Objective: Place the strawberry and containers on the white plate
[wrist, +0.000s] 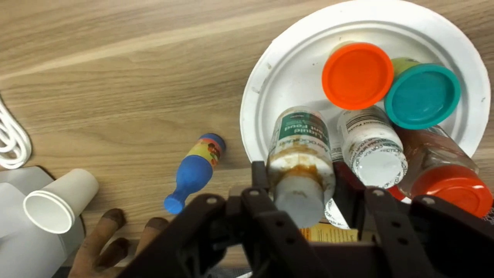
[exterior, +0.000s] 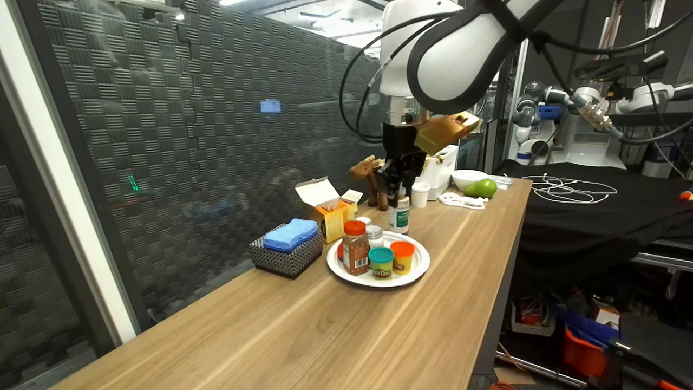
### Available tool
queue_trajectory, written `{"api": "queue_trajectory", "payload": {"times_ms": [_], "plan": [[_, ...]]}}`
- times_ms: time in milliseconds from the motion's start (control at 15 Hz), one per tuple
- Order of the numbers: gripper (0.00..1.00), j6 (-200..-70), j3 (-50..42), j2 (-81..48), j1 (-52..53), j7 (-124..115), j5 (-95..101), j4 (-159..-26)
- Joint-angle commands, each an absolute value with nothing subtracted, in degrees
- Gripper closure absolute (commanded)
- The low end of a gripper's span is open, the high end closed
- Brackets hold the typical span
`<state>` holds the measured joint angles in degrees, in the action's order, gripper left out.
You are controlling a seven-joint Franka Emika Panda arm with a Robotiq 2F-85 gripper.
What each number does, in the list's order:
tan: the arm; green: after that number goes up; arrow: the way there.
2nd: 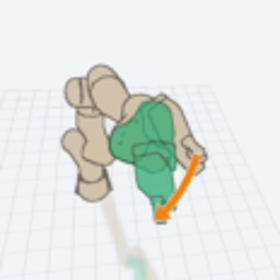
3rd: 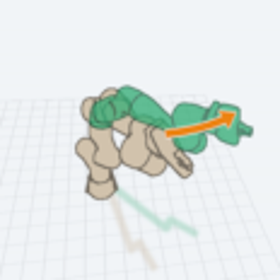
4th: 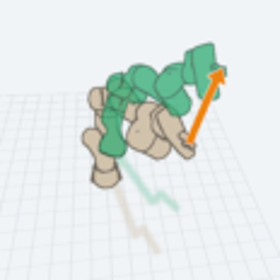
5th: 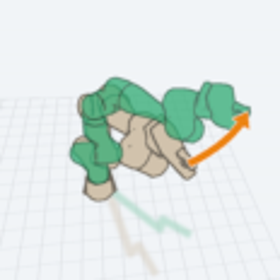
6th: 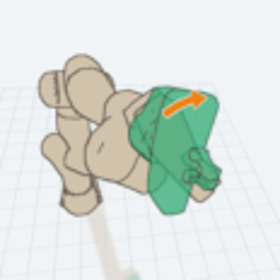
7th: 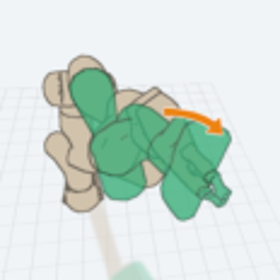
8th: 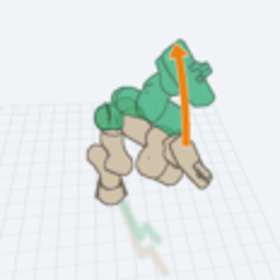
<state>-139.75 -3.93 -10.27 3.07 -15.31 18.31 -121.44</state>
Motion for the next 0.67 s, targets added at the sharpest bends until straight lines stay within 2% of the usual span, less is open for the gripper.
{"api": "queue_trajectory", "payload": {"times_ms": [0,600], "plan": [[0.79,-140.4,-3.3,-13.3,2.5,-14.3,15.7,-118.5],[0.79,-142.7,-4.0,-19.4,2.2,-14.2,12.6,-113.9]]}}
